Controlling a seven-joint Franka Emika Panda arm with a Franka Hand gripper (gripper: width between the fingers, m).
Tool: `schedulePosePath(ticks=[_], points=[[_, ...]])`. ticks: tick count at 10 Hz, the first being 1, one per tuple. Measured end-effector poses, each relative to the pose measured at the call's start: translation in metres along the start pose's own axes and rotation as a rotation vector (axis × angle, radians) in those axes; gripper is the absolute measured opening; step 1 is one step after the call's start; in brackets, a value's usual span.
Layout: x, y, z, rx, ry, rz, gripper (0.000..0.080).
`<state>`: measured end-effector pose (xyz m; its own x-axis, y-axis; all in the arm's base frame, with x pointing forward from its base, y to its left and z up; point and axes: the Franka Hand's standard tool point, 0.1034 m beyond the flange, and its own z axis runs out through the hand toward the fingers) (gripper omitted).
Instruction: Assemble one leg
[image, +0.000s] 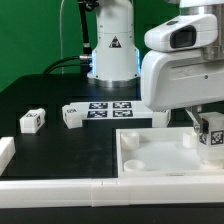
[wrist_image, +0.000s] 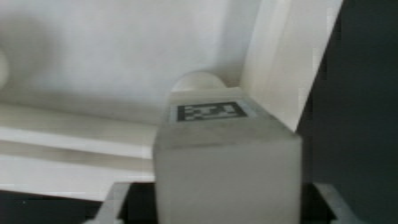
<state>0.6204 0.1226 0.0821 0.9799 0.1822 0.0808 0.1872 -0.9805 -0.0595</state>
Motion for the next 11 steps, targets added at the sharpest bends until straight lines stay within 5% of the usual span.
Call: schedulePosePath(ticks=[2, 9, 11], points=[[-0.0001, 0.0006, 0.0001, 0.000, 0.000, 0.003, 0.0299], [-0.0040, -0.0007, 0.0008, -0.042, 0.044, 1.062, 0.0298], [-0.0040, 0.0014, 0.0010, -0.030, 0.043, 1.204, 0.0298]])
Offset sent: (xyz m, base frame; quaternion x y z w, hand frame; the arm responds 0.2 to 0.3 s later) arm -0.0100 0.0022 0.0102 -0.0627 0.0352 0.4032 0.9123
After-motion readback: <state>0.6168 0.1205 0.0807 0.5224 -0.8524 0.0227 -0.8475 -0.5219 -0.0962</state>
